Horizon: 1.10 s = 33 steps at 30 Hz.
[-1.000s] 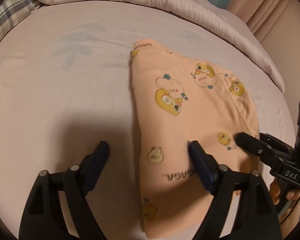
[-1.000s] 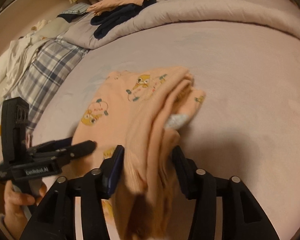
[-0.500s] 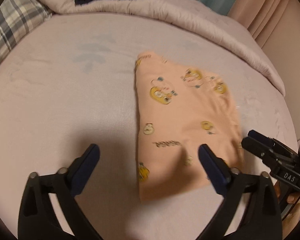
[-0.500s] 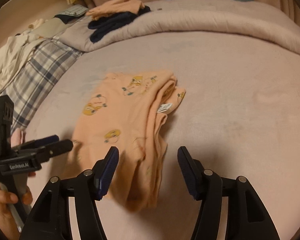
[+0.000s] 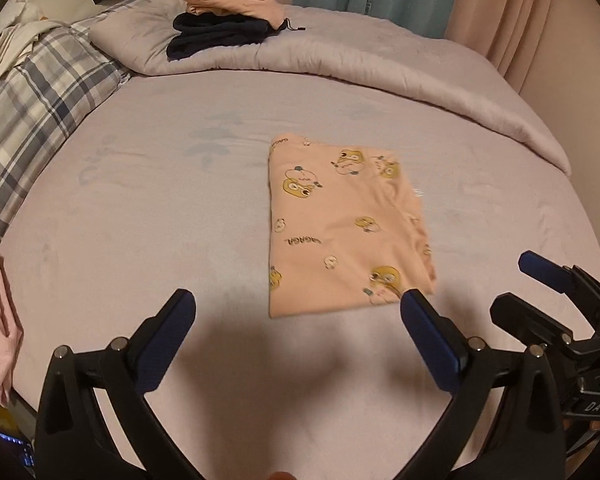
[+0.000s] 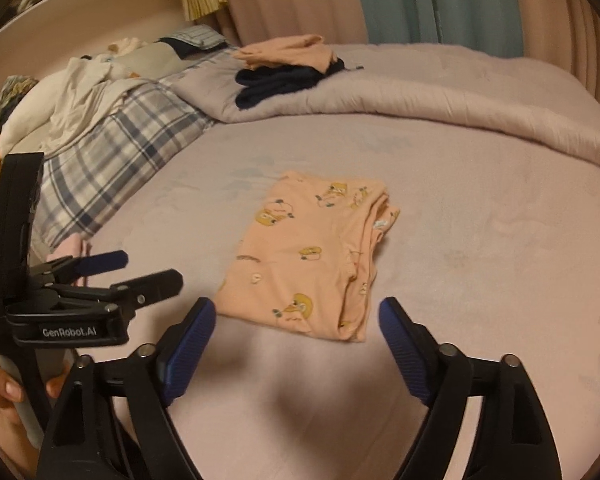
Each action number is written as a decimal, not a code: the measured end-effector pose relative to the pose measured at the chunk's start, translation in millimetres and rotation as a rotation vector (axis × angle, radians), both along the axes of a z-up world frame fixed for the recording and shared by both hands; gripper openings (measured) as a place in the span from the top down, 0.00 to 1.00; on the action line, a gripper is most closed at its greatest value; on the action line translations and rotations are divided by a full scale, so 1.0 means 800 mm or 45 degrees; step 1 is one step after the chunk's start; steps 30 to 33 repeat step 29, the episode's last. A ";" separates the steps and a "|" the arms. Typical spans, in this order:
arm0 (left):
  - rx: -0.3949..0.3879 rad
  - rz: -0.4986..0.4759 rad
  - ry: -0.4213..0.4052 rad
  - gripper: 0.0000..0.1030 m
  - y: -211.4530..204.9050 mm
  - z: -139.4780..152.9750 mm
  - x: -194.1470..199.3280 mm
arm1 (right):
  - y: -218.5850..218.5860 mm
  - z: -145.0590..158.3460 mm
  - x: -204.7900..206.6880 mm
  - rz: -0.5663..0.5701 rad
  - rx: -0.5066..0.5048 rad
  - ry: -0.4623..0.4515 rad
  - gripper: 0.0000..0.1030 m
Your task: Fold small clothes
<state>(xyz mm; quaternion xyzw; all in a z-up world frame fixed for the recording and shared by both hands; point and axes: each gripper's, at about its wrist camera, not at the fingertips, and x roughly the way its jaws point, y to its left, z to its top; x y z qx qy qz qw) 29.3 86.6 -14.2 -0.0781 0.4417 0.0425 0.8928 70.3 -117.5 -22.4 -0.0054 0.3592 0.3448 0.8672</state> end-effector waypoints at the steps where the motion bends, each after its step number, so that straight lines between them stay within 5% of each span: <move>1: 0.007 0.001 -0.007 0.01 -0.001 0.003 -0.006 | -0.002 0.003 -0.005 0.000 0.002 -0.005 0.14; 6: 0.041 0.039 -0.038 0.01 -0.003 0.015 -0.017 | -0.001 0.011 -0.016 -0.006 -0.022 -0.043 0.07; 33: 0.084 0.065 -0.045 0.00 -0.010 0.017 -0.023 | -0.004 0.009 -0.025 -0.070 -0.045 -0.046 0.06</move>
